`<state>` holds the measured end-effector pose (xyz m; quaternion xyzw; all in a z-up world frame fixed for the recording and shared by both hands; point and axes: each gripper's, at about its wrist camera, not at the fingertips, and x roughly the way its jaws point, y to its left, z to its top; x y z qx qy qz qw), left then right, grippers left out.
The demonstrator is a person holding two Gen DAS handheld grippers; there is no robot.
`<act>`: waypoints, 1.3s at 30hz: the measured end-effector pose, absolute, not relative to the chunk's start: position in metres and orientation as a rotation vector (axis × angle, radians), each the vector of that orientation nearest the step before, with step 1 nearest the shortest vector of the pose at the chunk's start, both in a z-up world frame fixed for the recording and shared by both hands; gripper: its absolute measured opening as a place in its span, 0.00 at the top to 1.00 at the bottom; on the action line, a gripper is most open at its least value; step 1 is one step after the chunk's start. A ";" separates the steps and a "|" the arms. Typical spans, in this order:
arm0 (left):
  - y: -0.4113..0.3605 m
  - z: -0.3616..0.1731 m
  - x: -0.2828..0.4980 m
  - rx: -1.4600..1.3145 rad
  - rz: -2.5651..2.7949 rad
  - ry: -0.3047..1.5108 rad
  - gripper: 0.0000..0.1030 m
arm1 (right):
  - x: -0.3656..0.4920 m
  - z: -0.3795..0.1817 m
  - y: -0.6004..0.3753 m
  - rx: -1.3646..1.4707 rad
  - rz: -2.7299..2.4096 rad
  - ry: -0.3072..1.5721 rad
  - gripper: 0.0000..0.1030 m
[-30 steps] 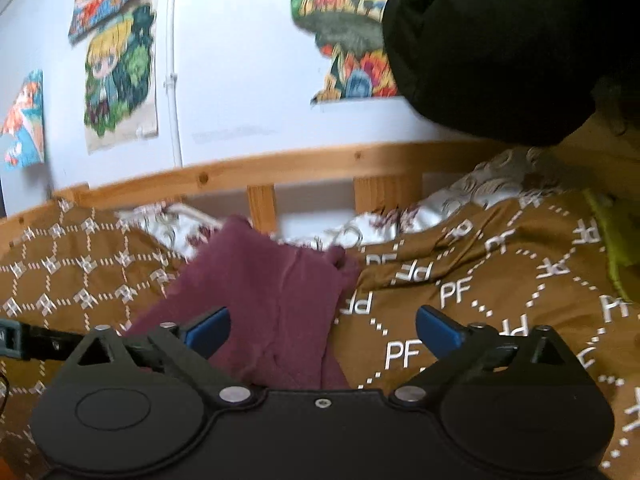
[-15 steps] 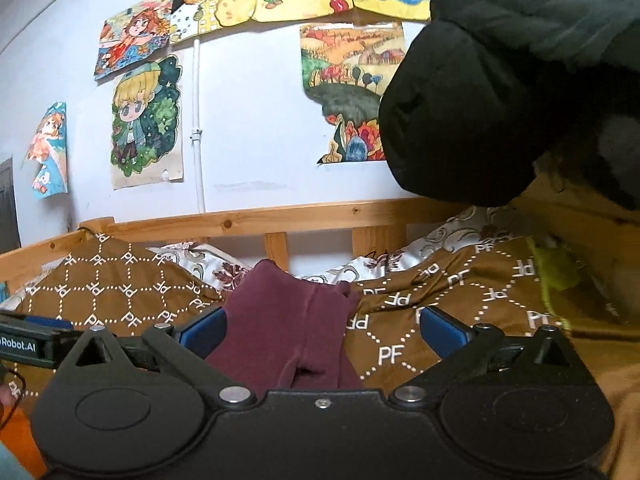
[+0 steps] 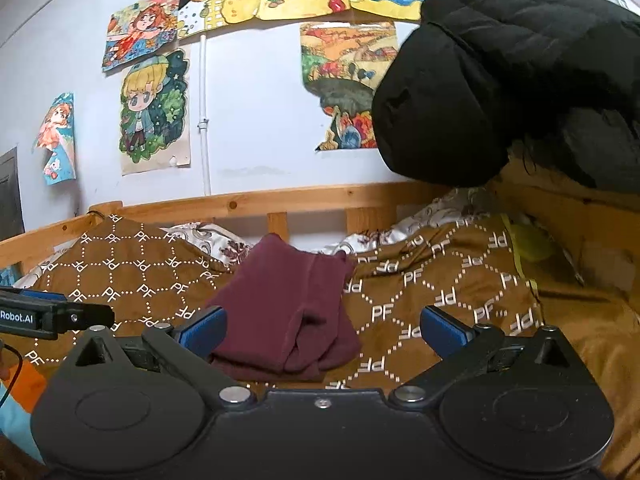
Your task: Fold small clothes
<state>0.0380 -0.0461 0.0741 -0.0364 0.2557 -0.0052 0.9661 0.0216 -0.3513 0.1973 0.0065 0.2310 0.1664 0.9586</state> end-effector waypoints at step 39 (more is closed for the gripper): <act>-0.055 0.036 0.045 -0.028 -0.016 0.606 0.00 | 0.018 0.165 -0.364 0.003 0.303 0.496 0.01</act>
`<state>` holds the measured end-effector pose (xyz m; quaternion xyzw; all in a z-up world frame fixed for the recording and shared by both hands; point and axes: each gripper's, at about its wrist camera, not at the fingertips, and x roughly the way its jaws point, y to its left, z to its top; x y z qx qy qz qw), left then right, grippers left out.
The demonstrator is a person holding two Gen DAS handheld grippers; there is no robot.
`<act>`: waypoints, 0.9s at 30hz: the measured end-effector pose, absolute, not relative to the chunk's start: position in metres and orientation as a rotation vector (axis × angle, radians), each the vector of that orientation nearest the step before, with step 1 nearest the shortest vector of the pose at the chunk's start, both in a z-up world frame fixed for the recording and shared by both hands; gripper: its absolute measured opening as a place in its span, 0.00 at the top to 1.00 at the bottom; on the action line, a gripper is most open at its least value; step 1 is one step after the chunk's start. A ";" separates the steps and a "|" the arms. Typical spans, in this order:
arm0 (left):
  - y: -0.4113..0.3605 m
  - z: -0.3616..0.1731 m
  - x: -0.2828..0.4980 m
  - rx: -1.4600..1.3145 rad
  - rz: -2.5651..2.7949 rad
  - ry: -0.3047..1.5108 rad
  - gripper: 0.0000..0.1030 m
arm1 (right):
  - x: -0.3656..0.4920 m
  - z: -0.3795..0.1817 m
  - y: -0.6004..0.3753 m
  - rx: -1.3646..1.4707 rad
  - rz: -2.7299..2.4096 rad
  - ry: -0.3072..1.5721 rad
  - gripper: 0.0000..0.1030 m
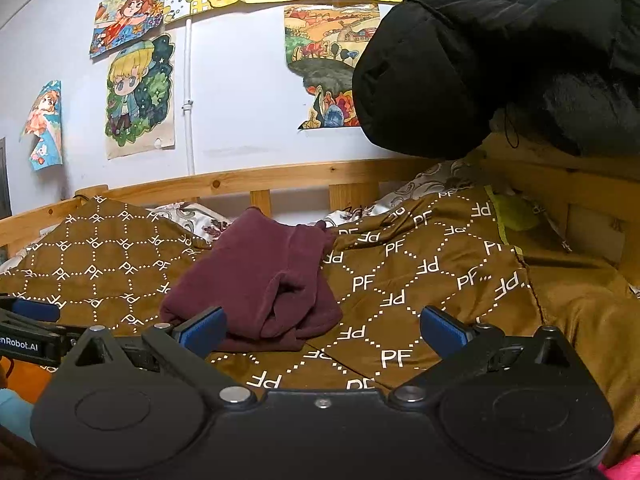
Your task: Fold small clothes
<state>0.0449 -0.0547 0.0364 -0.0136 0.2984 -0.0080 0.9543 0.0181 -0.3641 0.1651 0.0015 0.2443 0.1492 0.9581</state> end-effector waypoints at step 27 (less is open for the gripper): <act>-0.054 0.035 0.045 -0.021 -0.023 0.611 0.00 | 0.018 0.165 -0.364 -0.001 0.303 0.498 0.01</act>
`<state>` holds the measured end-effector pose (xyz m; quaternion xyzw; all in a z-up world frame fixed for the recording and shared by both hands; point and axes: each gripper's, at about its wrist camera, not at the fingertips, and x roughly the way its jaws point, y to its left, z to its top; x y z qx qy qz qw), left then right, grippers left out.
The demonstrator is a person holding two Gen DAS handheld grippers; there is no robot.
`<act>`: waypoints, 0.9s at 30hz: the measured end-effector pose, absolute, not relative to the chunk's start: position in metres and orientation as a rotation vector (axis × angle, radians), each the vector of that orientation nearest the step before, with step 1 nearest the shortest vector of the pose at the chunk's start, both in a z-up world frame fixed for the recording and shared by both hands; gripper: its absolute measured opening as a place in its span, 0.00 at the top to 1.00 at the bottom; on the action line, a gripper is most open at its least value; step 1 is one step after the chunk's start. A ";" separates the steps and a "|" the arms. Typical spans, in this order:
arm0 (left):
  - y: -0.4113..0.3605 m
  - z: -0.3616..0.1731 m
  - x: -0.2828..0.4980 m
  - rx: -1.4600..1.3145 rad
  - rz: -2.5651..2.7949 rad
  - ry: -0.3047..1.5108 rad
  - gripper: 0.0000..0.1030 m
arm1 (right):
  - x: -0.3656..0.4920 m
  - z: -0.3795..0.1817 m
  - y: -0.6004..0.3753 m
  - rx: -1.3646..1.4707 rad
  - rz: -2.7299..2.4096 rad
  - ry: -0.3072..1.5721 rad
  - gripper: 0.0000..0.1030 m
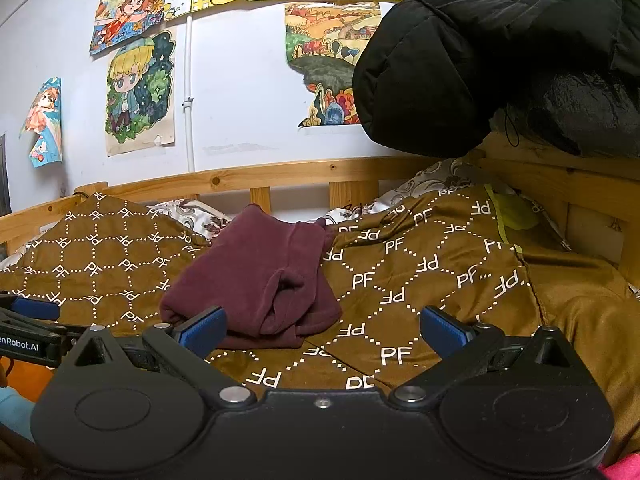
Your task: Fold small clothes
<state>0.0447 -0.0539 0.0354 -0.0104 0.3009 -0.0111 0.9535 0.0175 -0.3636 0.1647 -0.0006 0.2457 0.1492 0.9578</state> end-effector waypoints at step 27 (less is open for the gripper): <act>-0.054 0.035 0.045 -0.018 -0.023 0.613 0.00 | 0.017 0.164 -0.365 -0.003 0.303 0.501 0.01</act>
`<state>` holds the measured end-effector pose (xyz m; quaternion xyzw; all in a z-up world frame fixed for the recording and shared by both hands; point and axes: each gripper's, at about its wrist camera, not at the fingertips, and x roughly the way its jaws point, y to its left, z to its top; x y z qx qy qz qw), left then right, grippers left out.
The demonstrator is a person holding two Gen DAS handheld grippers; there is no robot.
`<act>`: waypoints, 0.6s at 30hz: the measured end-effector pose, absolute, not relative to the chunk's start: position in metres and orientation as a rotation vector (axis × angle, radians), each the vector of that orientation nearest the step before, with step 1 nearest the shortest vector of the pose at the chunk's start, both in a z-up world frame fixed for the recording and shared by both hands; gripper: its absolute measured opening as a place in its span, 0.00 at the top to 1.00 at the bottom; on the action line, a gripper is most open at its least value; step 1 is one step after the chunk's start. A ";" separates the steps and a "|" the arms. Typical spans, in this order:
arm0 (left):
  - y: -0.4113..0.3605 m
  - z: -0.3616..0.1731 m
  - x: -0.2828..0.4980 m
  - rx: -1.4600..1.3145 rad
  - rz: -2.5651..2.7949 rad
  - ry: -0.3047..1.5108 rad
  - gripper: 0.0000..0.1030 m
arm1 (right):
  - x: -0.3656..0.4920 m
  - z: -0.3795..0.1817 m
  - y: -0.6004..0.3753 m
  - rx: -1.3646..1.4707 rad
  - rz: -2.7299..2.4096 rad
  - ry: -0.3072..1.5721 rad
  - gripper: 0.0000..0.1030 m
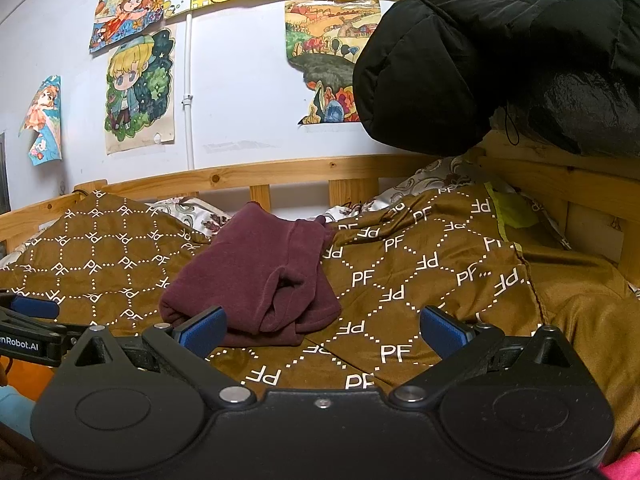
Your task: Fold small clothes
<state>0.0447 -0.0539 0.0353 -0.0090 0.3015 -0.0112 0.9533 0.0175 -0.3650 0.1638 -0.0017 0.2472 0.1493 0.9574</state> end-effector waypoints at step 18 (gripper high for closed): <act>-0.048 0.035 0.047 -0.039 0.008 0.655 0.00 | 0.017 0.161 -0.368 -0.006 0.301 0.506 0.01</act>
